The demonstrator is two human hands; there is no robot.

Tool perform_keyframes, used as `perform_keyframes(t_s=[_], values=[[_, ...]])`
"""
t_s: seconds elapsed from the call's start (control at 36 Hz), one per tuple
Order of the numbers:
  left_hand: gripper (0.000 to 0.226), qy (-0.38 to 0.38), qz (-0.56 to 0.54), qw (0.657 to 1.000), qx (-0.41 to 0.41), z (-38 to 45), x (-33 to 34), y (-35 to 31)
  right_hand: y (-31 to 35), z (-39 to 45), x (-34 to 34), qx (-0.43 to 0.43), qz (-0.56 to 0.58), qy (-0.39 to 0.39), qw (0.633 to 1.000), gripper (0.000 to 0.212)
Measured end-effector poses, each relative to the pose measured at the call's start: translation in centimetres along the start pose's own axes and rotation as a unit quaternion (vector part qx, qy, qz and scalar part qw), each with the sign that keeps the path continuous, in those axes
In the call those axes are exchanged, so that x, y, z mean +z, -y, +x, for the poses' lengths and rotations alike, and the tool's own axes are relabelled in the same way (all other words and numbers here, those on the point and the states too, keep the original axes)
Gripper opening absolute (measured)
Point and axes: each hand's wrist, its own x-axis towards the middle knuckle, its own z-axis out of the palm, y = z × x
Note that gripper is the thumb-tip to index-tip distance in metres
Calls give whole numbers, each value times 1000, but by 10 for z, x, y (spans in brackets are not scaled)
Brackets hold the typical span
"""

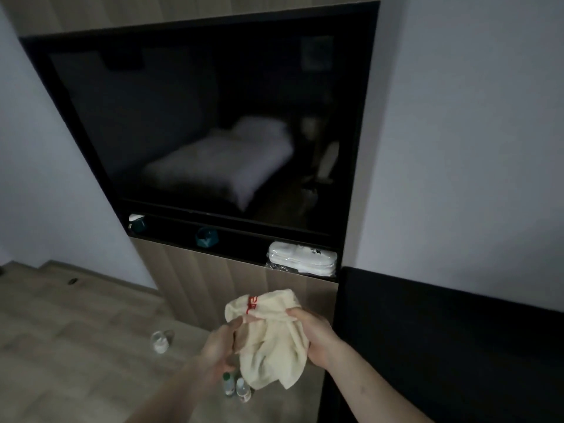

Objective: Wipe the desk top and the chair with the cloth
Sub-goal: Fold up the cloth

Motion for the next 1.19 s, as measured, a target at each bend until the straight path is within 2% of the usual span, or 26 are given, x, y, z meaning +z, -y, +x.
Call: perform_keyframes(t_s=[0.19,0.33,0.39,0.44,0.5,0.56,0.69,0.81,0.89,0.92,0.97,1.03,1.06,1.11,1.17,1.19], values=[[25,11,1,1000,-1,88,-33,-55,20,87,47,29,19,-24,999,50],[12,50,15,999,-8,169,-64,-98,37,163,89,27,26,-84,996,22],[17,56,25,998,1,203,-78,-115,40,198,107,15,12,-123,992,15],[36,71,33,997,15,237,-87,-132,45,230,123,9,-3,-134,991,14],[27,82,49,995,30,264,-90,-150,50,264,134,8,0,-131,991,22],[18,69,61,995,37,297,-93,-163,58,291,143,14,8,-142,990,25],[23,49,71,996,24,371,-96,-185,71,344,160,-3,33,-129,991,21],[16,35,63,996,56,415,-92,-199,77,380,169,-32,66,-140,987,29],[2,13,57,994,89,447,-90,-204,80,401,173,-47,58,-164,984,24],[7,2,61,994,92,457,-91,-207,82,407,174,-48,51,-174,982,23],[9,3,78,993,88,479,-90,-209,84,420,173,-54,5,-193,980,28],[9,-4,120,988,96,491,-90,-208,83,425,174,-33,-122,-182,975,30],[10,-14,160,980,113,494,-90,-206,80,428,173,-23,-214,-182,959,41],[32,-14,255,957,137,487,-89,-203,72,430,174,-25,-354,-193,915,71],[50,-4,321,934,153,483,-90,-198,68,429,180,-22,-406,-182,895,87],[52,-1,353,922,159,483,-91,-195,68,428,183,-21,-411,-185,892,87]])
